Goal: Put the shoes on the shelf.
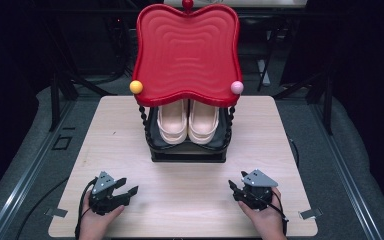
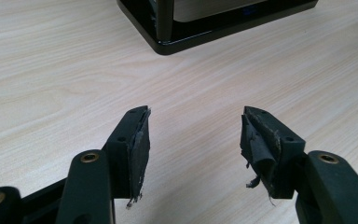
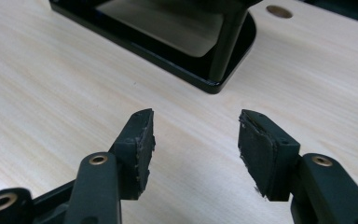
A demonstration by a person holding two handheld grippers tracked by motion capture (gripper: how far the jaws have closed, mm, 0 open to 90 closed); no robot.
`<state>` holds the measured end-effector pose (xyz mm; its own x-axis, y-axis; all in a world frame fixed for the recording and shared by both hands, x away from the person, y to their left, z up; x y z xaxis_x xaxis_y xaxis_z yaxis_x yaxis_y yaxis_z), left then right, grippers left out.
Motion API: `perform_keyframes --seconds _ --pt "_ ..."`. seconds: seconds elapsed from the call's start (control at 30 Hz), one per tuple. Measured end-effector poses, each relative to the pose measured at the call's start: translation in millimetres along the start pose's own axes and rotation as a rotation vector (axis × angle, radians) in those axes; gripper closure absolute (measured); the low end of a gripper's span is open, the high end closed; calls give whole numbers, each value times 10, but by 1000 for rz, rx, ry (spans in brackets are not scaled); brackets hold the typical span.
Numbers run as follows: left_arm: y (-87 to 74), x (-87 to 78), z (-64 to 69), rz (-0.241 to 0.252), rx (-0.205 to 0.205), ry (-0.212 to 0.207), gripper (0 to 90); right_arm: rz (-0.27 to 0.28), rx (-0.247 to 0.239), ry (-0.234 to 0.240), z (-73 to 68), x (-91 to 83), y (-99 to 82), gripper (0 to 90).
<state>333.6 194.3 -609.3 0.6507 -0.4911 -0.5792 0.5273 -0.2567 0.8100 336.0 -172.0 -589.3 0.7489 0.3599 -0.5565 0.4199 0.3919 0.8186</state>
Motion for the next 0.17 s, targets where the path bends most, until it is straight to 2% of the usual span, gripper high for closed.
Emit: perform_keyframes --seconds 0.07,0.17 --pt "-9 12 -6 4 6 5 428 -13 -11 3 -17 26 -27 454" --pt "-19 24 -30 2 39 26 427 -26 -17 8 -43 81 -66 454"
Point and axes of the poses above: each handheld gripper's, and its own axes: x roughly forward along the jaws, y roughly out of its top, z roughly to its right, the point moved 9 cm from there along x, roughly forward along the jaws, and after that the axes turned 2 degrees about -x, right-handed, at the moved point
